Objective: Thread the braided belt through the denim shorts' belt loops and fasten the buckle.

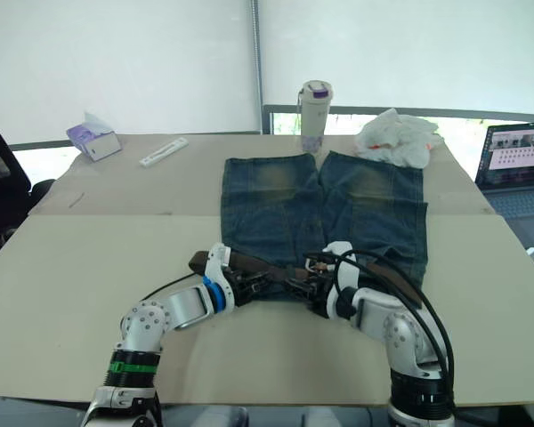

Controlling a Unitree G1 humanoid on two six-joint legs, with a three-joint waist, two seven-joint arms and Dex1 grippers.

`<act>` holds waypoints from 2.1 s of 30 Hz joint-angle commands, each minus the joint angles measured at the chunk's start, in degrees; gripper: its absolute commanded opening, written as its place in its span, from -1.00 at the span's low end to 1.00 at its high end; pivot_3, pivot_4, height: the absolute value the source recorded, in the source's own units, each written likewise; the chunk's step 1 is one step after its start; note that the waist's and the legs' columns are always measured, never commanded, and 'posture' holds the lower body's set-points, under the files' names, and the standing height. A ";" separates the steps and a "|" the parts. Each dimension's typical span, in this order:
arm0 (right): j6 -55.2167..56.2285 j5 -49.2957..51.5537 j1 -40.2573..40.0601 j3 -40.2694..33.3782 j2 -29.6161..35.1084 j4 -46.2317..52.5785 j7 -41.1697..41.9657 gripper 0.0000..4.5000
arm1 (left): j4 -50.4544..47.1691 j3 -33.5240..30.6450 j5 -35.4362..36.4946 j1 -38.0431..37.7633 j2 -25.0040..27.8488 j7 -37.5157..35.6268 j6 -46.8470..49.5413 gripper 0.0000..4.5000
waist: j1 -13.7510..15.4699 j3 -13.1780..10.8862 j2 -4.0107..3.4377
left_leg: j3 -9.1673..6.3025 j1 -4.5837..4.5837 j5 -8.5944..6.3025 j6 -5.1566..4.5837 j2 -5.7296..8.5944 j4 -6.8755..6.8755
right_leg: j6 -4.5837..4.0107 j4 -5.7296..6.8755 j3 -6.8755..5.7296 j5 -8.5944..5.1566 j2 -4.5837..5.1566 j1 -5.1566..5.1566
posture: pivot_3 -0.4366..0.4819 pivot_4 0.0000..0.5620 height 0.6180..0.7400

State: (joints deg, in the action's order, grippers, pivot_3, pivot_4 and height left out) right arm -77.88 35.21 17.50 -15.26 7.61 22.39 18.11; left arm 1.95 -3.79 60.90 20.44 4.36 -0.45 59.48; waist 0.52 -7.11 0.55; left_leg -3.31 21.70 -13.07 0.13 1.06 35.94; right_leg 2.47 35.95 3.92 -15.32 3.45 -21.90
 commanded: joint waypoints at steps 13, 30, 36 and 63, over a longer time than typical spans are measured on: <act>-1.17 6.06 3.15 -6.60 -3.31 1.31 -4.12 -1.00 | -1.44 -0.59 -3.46 -0.27 1.89 -8.04 2.56 -0.66 | -0.89 0.03 -0.06 | 0.09 0.06 0.00 0.00 0.00 -0.01 | 0.01 0.02 0.00 -0.01 -0.02 -0.07 | -0.05 -0.47 1.00; -1.83 27.69 11.19 -24.69 -3.58 0.66 -12.02 -1.00 | -15.15 3.46 -6.63 -4.24 16.52 -36.35 -4.28 0.18 | -2.37 -0.05 -0.15 | -0.05 0.20 0.01 -0.02 -0.09 -0.10 | -0.01 -0.02 0.03 -0.01 -0.01 -0.26 | -0.05 -0.47 1.00; -2.61 38.82 8.71 -25.14 3.47 -2.32 -16.20 -1.00 | -12.34 5.66 -13.09 -3.63 15.73 -36.31 -8.79 0.18 | -2.35 -0.05 -0.15 | -0.01 0.23 0.01 -0.04 -0.09 -0.12 | -0.01 -0.02 0.04 0.00 -0.01 -0.26 | -0.05 -0.47 1.00; 8.31 41.51 -5.81 -25.97 34.48 -16.01 -9.04 -1.00 | -14.52 6.34 -20.86 -8.91 14.11 -34.05 -11.75 0.18 | -1.60 -0.30 0.24 | 0.38 0.34 0.01 -0.08 -0.11 -0.10 | 0.39 -0.09 0.10 -0.23 -0.05 -0.20 | -0.05 -0.47 1.00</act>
State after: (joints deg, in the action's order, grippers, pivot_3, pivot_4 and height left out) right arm -71.79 77.14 11.65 -38.82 40.62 6.58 7.34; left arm -10.49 2.65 40.33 11.37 18.47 -34.20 48.55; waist -1.08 -7.41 0.79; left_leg -2.93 22.05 -13.06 0.05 0.95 35.84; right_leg 2.86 35.86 4.02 -15.56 3.41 -22.10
